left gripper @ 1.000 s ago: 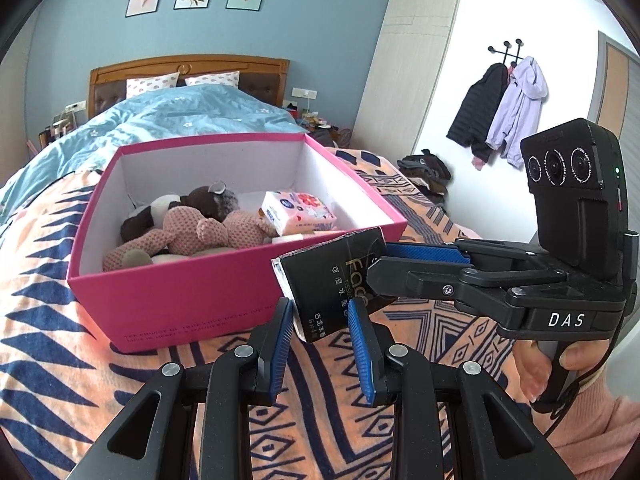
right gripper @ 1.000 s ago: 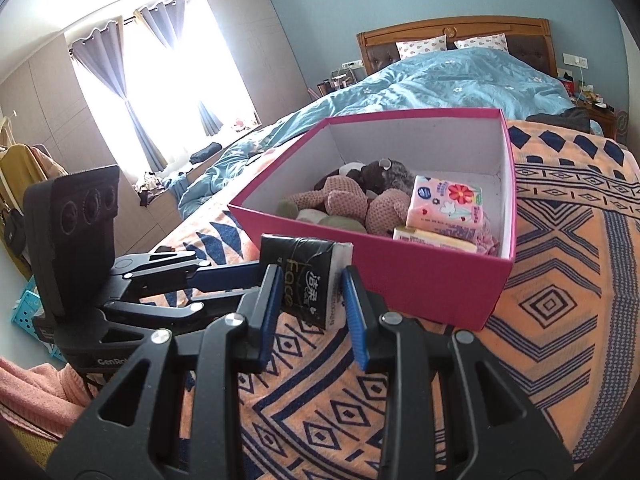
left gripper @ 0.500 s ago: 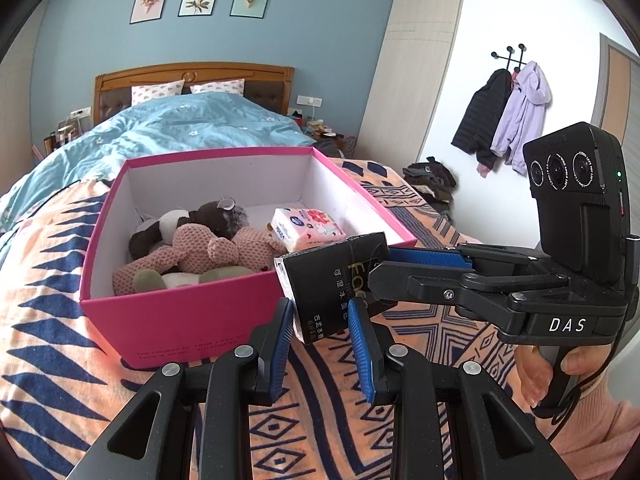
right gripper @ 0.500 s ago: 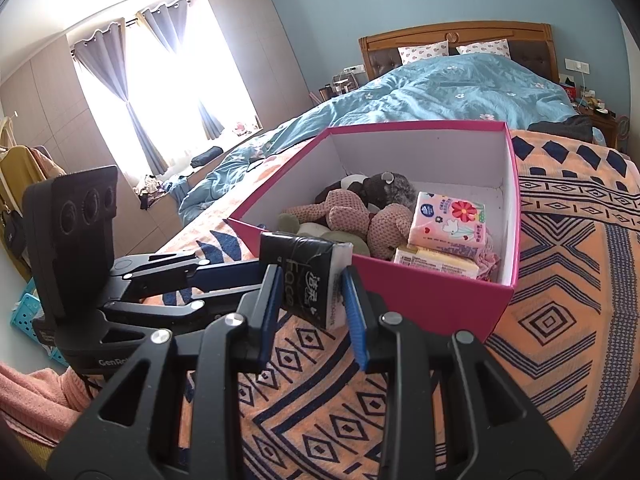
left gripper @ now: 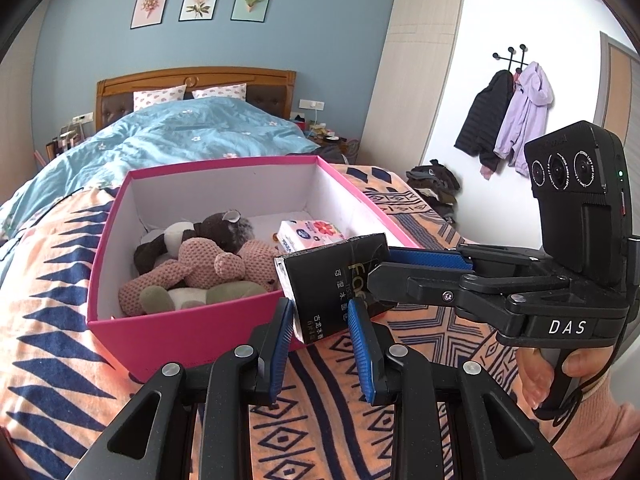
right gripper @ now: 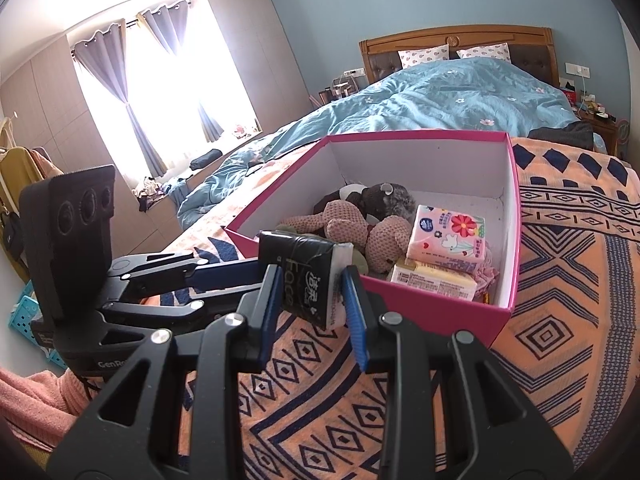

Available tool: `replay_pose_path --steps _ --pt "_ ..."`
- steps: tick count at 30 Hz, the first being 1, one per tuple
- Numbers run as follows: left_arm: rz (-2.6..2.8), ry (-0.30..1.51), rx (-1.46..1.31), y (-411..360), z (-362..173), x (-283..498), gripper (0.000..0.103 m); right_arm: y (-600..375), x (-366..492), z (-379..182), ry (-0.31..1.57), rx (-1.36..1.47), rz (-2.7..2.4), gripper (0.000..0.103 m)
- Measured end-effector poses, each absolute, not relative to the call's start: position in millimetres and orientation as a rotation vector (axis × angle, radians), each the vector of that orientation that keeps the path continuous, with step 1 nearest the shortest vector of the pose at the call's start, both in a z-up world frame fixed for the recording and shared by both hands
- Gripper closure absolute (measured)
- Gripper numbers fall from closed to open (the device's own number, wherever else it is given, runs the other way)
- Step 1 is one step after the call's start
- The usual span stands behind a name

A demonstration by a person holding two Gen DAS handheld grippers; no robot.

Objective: Organize objects
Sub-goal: 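Move the black tissue pack over the pink box rim and lower it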

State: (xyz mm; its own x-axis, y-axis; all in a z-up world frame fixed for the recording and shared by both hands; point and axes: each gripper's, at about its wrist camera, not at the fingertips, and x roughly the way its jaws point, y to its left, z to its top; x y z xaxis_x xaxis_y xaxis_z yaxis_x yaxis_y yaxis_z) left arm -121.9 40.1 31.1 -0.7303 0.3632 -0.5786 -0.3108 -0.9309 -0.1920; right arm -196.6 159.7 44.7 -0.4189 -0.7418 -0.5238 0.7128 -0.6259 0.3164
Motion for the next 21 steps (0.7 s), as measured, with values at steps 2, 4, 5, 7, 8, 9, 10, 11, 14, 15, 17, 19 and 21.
replay_pose_path --steps 2,4,5,7,8,9,10,11,14,15,17,19,21 --pt "2.624 -0.117 -0.9 39 32 -124 0.075 159 -198 45 -0.054 0.802 -2.101 0.069" --pt "2.622 -0.12 -0.901 38 33 -127 0.075 158 -199 46 -0.054 0.802 -2.101 0.069" --pt "2.624 -0.118 -0.901 38 33 -127 0.075 158 -199 46 -0.055 0.802 -2.101 0.069" --pt "2.627 -0.112 -0.9 38 33 -129 0.075 158 -199 46 -0.053 0.803 -2.102 0.069" --pt "2.628 -0.11 -0.899 38 34 -129 0.075 157 -200 46 -0.05 0.804 -2.104 0.069" --pt "2.629 -0.109 -0.899 38 34 -130 0.075 157 -201 46 -0.049 0.804 -2.105 0.069" --pt "2.631 -0.108 -0.897 37 34 -131 0.075 157 -202 47 -0.05 0.804 -2.105 0.069" --pt "2.631 -0.109 -0.897 37 34 -132 0.075 157 -202 47 -0.051 0.804 -2.104 0.069" --pt "2.635 -0.107 -0.897 36 35 -134 0.075 156 -204 48 -0.05 0.801 -2.104 0.069" --pt "2.637 -0.107 -0.897 36 35 -135 0.075 156 -204 48 -0.049 0.799 -2.104 0.069" --pt "2.639 -0.107 -0.897 35 35 -136 0.075 155 -205 49 -0.048 0.799 -2.104 0.069" --pt "2.641 -0.106 -0.898 34 35 -138 0.075 155 -205 49 -0.051 0.8 -2.103 0.069" --pt "2.643 -0.103 -0.898 35 35 -138 0.075 154 -207 49 -0.053 0.802 -2.103 0.069"
